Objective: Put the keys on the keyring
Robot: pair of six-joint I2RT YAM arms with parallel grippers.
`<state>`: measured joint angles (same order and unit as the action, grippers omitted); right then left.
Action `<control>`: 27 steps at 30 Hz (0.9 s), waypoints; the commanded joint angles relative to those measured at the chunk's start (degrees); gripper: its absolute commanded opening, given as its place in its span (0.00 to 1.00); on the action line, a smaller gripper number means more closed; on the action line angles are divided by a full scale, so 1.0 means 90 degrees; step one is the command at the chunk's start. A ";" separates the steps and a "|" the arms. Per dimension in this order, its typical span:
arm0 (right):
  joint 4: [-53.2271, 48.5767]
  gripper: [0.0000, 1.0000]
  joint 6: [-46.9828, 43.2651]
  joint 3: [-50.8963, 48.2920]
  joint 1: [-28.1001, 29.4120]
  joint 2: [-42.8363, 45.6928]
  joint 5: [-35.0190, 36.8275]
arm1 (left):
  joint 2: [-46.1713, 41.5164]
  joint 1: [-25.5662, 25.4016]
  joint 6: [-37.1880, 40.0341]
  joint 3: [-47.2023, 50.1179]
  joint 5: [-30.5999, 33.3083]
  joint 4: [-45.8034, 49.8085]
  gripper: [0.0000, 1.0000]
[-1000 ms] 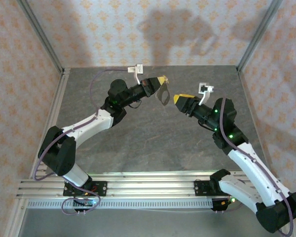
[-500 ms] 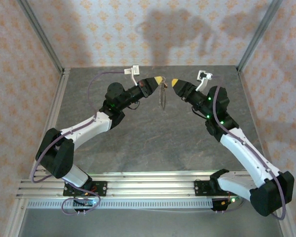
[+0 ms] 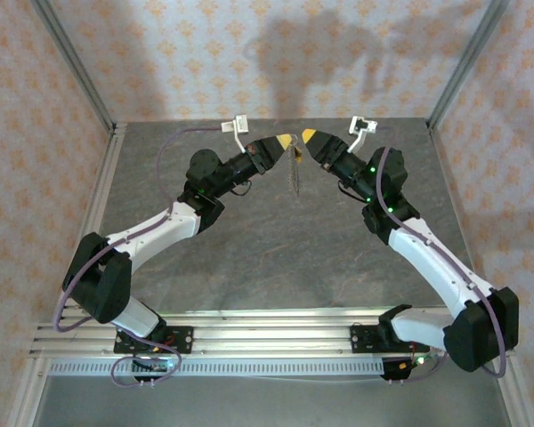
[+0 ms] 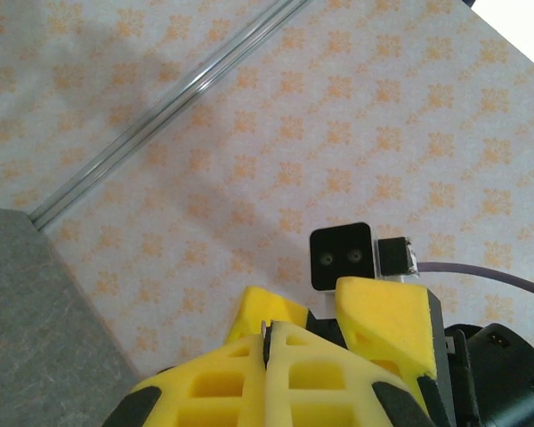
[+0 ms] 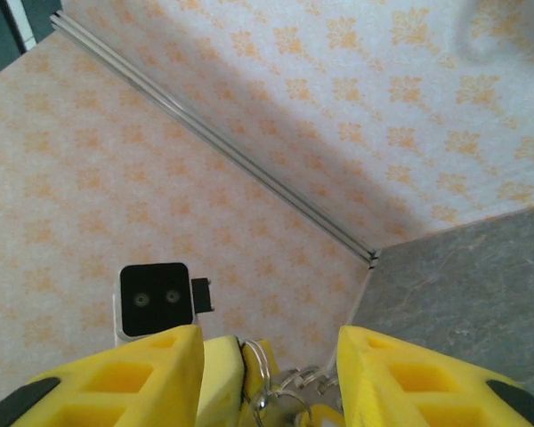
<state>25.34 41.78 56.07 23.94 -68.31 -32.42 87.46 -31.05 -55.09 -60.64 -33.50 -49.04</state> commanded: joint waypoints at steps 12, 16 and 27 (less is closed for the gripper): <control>0.0954 0.35 0.0416 0.0208 0.0013 -0.0518 -0.0653 | 0.0021 -0.0068 -0.0080 -0.0186 -0.0048 -0.0518 0.00; 0.0963 0.28 0.0407 0.0159 0.0015 -0.0507 -0.0684 | 0.0065 -0.0083 -0.0080 -0.0214 -0.0048 -0.0518 0.00; 0.0988 0.07 0.0426 0.0180 0.0074 -0.0603 -0.0838 | 0.0105 -0.0094 -0.0071 -0.0254 -0.0048 -0.0499 0.00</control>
<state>32.01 45.93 56.42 24.05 -73.63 -38.15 88.29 -31.14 -55.66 -60.71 -33.50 -49.50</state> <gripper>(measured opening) 0.079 0.047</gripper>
